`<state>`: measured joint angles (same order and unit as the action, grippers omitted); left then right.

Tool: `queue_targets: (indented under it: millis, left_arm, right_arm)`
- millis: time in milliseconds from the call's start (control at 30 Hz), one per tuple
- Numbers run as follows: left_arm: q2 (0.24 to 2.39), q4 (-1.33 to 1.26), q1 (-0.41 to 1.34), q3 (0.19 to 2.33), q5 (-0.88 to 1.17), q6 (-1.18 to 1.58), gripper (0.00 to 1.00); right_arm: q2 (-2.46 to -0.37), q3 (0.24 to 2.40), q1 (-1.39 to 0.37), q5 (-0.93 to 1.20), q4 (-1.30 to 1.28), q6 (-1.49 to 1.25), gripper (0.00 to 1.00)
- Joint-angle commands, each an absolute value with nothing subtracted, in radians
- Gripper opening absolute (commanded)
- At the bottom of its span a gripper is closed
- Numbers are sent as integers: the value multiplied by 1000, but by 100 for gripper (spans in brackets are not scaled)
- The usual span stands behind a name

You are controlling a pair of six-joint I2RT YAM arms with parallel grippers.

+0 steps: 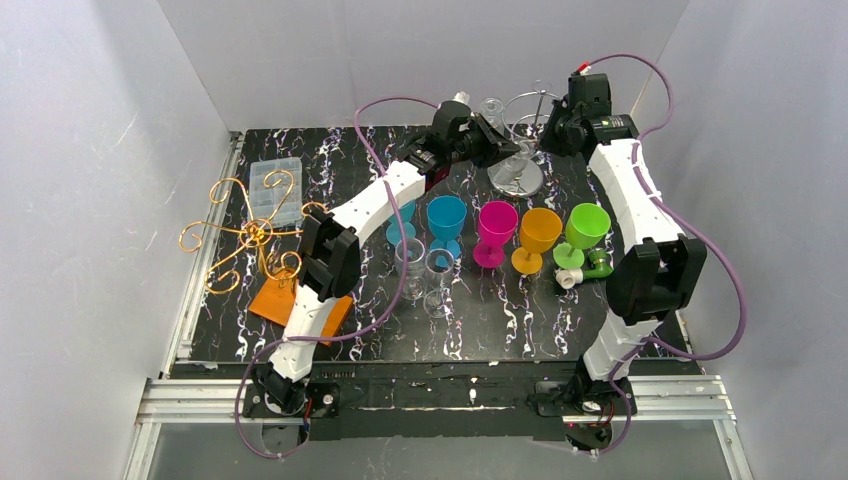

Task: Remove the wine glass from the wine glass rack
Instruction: Pick up the wine glass from the wine rack.

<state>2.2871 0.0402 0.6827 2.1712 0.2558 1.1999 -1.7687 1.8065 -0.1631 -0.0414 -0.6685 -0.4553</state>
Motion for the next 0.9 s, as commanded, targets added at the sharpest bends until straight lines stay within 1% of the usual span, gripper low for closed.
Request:
queue_targets:
  millis: [0,167,500,700,867]
  left_arm:
    - [2156,95,678,2197,302,1178,0]
    - [2120,77,682,2134,343,1173,0]
    - [2106,154,710,2180,310,1139,0]
    - [2146,232,715,2279,268,1123,0]
    - [2147,274,719,2318,246,1108,0]
  right_arm:
    - [-1858,1830,-156,-84,-730,-420,2]
    - [-1885,1875,-156,-93,-748,-413,3]
    - [-1877,1904,-156,-69,-755,-410,4]
    - [-1868,1933,-155,-36,-752,-406,13]
    - [-1869,1972,-155,-31,-774,-399,25]
